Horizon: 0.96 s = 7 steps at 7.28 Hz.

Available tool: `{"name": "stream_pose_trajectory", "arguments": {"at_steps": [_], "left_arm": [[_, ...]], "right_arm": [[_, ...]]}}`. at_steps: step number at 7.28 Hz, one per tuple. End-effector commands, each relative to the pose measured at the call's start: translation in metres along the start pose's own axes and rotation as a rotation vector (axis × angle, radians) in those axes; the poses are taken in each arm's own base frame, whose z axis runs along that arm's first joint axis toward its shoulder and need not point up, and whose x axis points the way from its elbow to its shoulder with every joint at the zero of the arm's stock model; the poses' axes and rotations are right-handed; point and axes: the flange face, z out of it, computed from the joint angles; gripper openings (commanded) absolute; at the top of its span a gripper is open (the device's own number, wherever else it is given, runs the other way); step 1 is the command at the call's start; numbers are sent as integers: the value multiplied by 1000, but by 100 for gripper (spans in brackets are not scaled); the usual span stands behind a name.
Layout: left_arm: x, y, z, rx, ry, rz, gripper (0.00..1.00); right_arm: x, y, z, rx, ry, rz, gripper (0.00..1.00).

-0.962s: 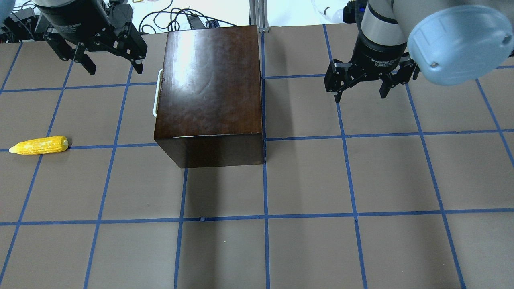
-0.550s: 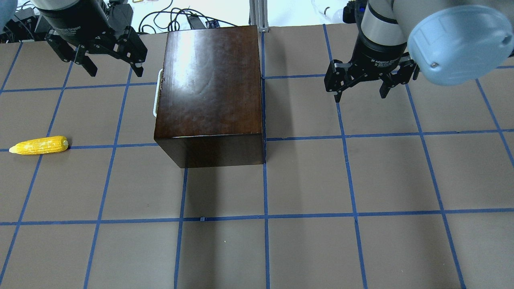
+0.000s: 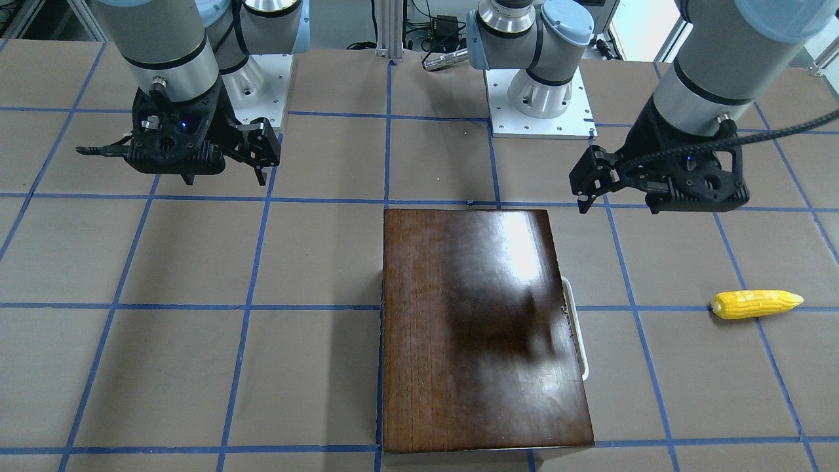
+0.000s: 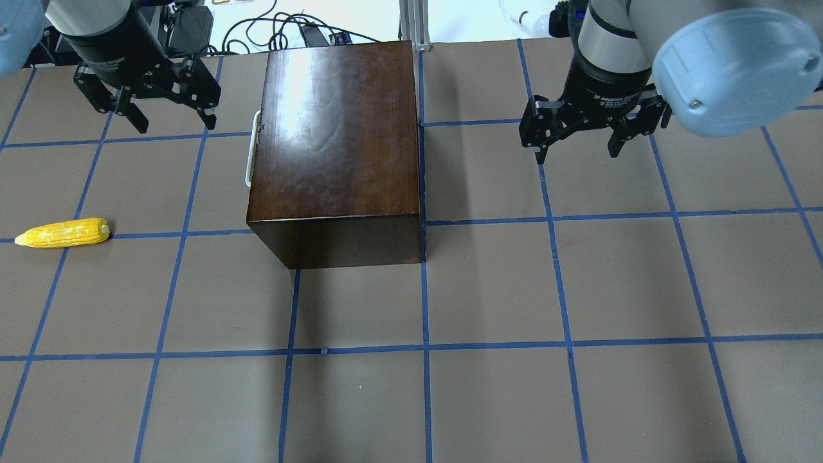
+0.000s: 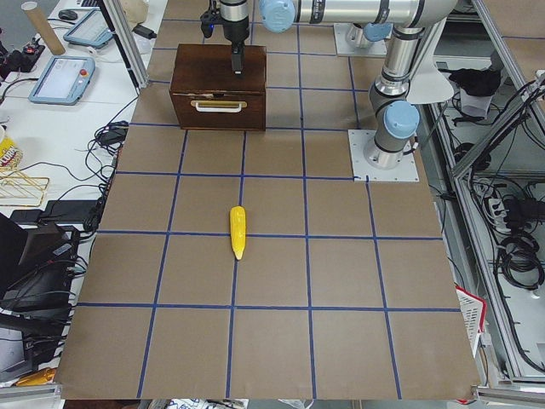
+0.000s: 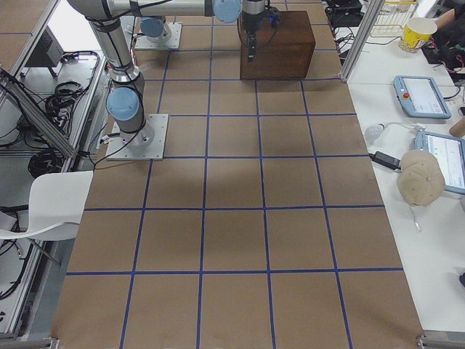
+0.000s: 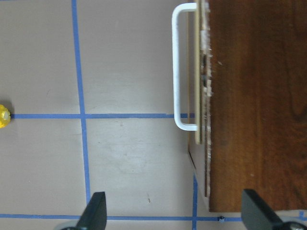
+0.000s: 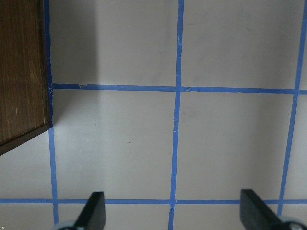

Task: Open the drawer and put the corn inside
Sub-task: 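Move the left gripper down to the white drawer handle and grasp it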

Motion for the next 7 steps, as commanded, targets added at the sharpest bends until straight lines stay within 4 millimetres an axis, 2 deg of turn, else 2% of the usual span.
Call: {"name": "stream_pose_trajectory", "arguments": {"at_steps": [1, 4, 5, 7], "left_arm": [[-43, -23, 34, -42, 103, -15, 100], [-56, -45, 81, -81, 138, 68, 100], [-61, -53, 97, -70, 197, 68, 100], [-59, -72, 129, -14, 257, 68, 100]], "right_arm": [[0, 0, 0, 0, 0, 0, 100], [0, 0, 0, 0, 0, 0, 100], [0, 0, 0, 0, 0, 0, 100], [0, 0, 0, 0, 0, 0, 100]]}}
